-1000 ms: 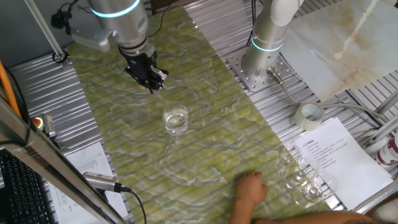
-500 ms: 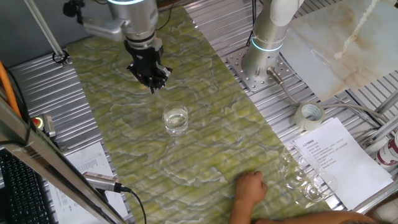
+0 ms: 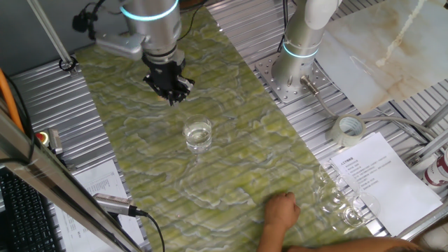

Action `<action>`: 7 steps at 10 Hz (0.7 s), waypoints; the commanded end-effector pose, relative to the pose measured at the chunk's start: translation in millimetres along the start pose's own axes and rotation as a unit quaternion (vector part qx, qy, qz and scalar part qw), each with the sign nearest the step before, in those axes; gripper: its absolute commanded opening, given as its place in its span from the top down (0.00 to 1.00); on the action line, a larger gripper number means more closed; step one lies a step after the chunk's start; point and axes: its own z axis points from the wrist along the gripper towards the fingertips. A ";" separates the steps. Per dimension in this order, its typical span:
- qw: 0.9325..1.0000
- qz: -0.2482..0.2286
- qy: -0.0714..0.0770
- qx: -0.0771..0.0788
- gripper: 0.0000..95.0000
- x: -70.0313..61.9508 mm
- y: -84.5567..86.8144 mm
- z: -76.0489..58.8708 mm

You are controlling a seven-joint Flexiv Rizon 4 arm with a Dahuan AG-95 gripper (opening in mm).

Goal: Stir the beaker with a glass rod

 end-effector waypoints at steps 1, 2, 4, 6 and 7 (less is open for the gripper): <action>0.998 0.036 -0.027 -0.037 1.00 1.3 0.0 0.0; 0.998 0.034 -0.031 -0.036 1.00 1.3 0.0 0.0; 0.998 0.028 -0.036 -0.032 1.00 1.3 0.0 0.0; 0.999 0.021 -0.036 -0.025 1.00 1.3 0.0 0.0; 0.999 0.019 -0.035 -0.021 1.00 1.3 0.0 0.0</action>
